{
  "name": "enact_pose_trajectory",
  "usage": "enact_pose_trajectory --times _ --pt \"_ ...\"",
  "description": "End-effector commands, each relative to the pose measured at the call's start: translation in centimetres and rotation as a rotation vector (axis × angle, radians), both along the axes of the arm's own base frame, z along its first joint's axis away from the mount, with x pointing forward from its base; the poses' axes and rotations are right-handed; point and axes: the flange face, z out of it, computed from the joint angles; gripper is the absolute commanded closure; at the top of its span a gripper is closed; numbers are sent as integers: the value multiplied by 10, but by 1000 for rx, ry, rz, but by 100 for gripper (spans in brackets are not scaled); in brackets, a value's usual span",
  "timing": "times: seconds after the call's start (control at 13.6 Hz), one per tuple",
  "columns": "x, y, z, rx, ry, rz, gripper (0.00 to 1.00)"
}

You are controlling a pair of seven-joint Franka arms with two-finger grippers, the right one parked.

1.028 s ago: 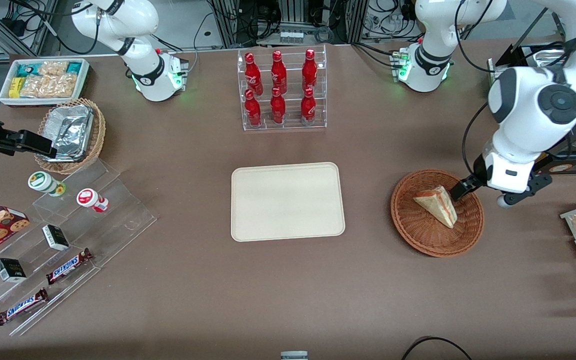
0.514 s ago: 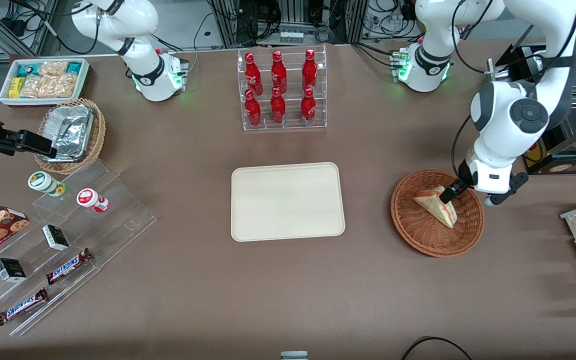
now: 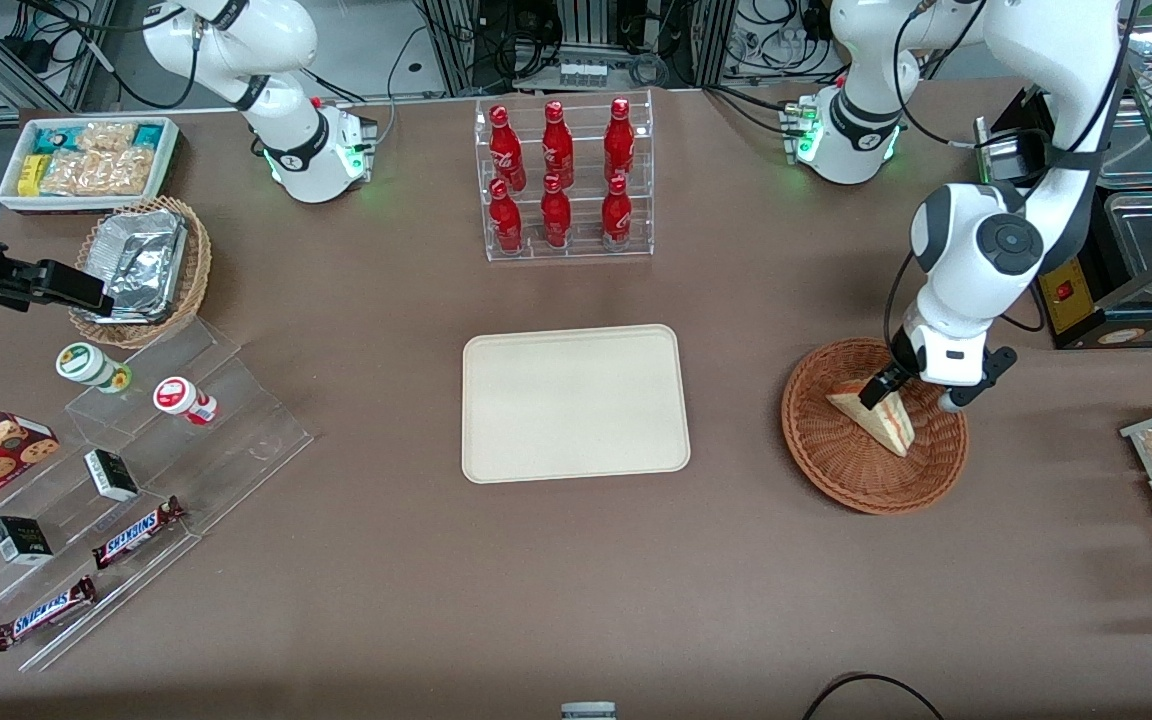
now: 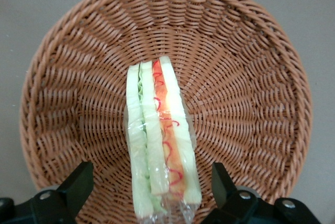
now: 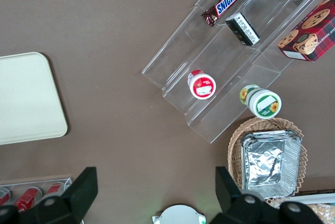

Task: Place sandwich from basket to tray
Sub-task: 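Close the left gripper on the wrapped sandwich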

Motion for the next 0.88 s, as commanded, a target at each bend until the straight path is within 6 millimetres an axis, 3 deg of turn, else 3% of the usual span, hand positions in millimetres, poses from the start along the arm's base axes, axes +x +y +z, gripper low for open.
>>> enact_pose_trajectory --times 0.0,0.07,0.15,0.22,0.29,0.37,0.59,0.81 --pt "-3 -4 -16 -5 -7 17 0" --pt "-3 -3 -21 -5 2 18 4" --pt "-2 -3 -20 -8 -2 31 21" --pt "0 -4 -19 -12 -5 55 59" --pt "3 -6 -14 -11 -13 54 89" --pt "4 -9 -10 -6 -18 37 100" --pt "15 -16 24 7 -5 23 100" --pt "34 -40 94 97 77 -56 100"
